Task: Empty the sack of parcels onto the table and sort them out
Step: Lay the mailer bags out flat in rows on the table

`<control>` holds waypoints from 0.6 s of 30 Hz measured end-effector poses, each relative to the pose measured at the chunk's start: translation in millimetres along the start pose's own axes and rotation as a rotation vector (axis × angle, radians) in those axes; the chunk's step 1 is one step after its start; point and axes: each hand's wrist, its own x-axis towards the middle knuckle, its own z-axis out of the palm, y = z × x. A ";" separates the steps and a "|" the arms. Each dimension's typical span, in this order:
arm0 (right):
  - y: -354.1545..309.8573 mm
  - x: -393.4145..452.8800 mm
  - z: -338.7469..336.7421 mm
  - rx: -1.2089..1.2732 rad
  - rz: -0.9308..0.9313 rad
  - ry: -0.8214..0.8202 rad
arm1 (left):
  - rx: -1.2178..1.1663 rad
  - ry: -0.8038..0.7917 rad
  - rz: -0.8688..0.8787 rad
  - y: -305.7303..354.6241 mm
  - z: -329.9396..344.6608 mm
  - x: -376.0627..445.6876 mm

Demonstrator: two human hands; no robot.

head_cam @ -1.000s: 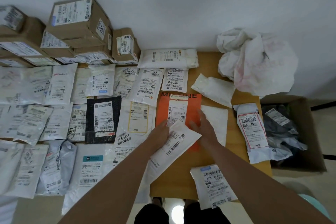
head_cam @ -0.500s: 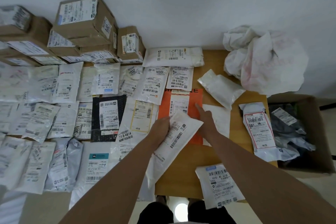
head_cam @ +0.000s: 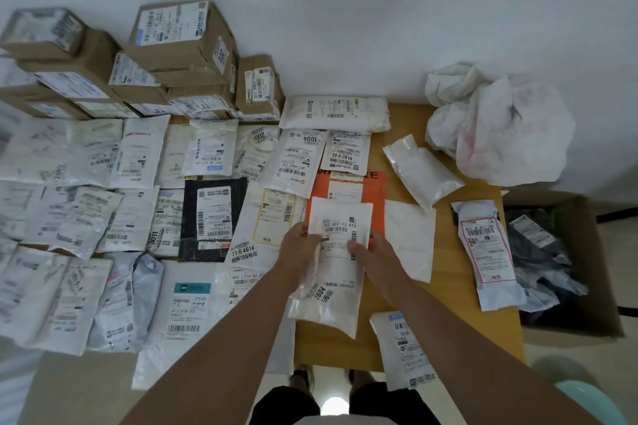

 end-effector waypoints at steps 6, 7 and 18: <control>4.4 -3.5 18.3 0.066 0.037 0.039 | 0.136 -0.044 -0.004 -8.9 -37.1 -8.1; 6.9 -6.6 19.7 0.110 0.027 0.033 | 0.167 -0.089 0.019 -11.0 -41.5 -11.4; 113.1 -77.1 -17.3 -1.011 -0.204 0.778 | 0.311 -0.226 0.112 -43.2 -38.4 -24.9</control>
